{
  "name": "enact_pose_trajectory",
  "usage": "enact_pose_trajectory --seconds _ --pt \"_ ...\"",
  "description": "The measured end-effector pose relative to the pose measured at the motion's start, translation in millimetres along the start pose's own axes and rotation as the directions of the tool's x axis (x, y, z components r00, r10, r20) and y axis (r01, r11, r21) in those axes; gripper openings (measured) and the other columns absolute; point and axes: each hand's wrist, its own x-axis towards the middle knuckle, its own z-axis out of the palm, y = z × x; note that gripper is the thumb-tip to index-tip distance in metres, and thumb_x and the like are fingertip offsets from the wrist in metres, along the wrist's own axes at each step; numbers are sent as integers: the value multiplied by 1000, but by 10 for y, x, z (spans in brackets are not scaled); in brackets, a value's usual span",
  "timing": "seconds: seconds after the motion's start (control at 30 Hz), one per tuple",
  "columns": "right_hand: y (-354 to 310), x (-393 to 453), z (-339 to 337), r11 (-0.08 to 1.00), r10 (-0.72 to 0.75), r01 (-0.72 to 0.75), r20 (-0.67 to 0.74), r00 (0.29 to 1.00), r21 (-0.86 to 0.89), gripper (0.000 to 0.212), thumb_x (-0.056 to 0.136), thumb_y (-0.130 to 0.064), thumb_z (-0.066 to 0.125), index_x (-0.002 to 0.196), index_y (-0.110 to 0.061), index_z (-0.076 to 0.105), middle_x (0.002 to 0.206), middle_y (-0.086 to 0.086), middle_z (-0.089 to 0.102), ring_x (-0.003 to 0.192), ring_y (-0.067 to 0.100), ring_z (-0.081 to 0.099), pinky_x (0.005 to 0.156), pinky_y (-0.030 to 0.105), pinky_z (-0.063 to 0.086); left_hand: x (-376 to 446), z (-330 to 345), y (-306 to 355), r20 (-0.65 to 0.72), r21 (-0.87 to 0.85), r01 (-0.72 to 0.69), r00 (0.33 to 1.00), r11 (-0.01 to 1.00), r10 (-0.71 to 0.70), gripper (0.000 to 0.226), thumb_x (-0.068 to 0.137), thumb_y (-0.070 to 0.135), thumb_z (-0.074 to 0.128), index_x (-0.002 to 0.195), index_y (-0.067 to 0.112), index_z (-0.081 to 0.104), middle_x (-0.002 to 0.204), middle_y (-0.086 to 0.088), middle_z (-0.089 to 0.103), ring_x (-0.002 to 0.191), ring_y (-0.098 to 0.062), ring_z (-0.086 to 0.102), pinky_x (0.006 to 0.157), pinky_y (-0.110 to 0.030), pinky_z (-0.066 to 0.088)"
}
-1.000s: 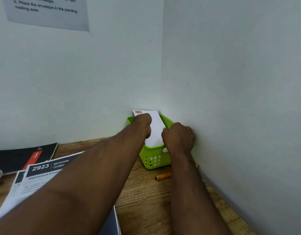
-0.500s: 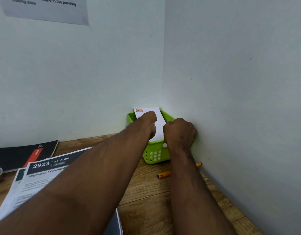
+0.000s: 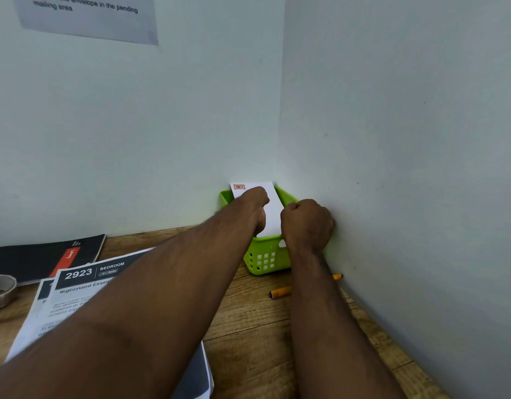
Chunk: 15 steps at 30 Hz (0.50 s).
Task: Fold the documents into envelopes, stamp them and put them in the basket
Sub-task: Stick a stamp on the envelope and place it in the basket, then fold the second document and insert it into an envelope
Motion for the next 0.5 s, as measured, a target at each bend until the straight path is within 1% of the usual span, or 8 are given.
enact_pose_trajectory --seconds 0.07,0.1,0.13,0.2,0.3,0.37,0.47,0.5 --pt "4 27 -23 998 -6 6 -3 1000 60 33 88 -24 46 84 -4 70 87 15 70 90 35 62 78 35 43 -61 1 55 -9 -48 -19 1000 999 18 34 102 13 40 70 6 29 73 -1 24 68 -22 31 70 -22 37" --pt "-2 41 -62 995 -4 4 0 1000 104 33 87 -26 48 80 -3 70 84 16 70 86 36 63 73 34 43 -18 9 78 -3 -56 -14 1000 998 14 27 101 11 39 75 5 37 76 -2 29 75 -20 35 80 -27 39" --pt "15 68 -85 986 19 -21 13 1000 165 34 87 -28 49 77 -2 69 80 17 69 83 37 63 68 32 41 -76 3 115 11 -98 -33 999 995 34 14 99 11 41 89 3 48 85 -6 35 88 -21 37 94 -30 37" --pt "31 89 -129 961 28 -26 -4 1000 276 32 87 -26 53 76 -2 71 80 18 70 80 36 64 64 30 38 -28 -70 120 -10 -137 -106 994 985 106 30 96 10 49 125 1 49 113 -7 44 107 -19 41 100 -35 35" --pt "-55 -7 -166 950 -146 177 -137 980 257 27 86 -18 53 78 -3 73 81 16 71 79 36 64 67 35 45 -28 -280 100 4 -171 -159 987 972 163 44 89 6 55 132 0 45 140 -11 42 125 -31 46 106 -41 36" --pt "-151 -79 -132 919 -284 321 -182 941 229 25 82 -17 53 71 -3 71 72 14 69 70 35 63 65 36 47 -49 -438 62 28 -186 -172 983 967 180 47 86 3 55 132 -3 47 146 -16 40 127 -33 47 104 -41 40" --pt "-407 -361 -93 816 -458 510 -234 858 272 22 83 -16 55 70 -6 70 70 9 70 68 29 63 67 34 46 -215 -776 -54 -32 -142 -255 967 957 253 30 92 1 50 122 2 54 131 -16 53 114 -25 55 83 -28 45" --pt "-506 -505 -62 767 -513 560 -226 828 313 19 82 -14 58 70 -6 70 71 8 70 68 28 63 67 33 46 -247 -915 -115 -65 -88 -297 954 951 293 36 93 1 49 128 5 52 134 -15 52 115 -23 54 83 -26 43"
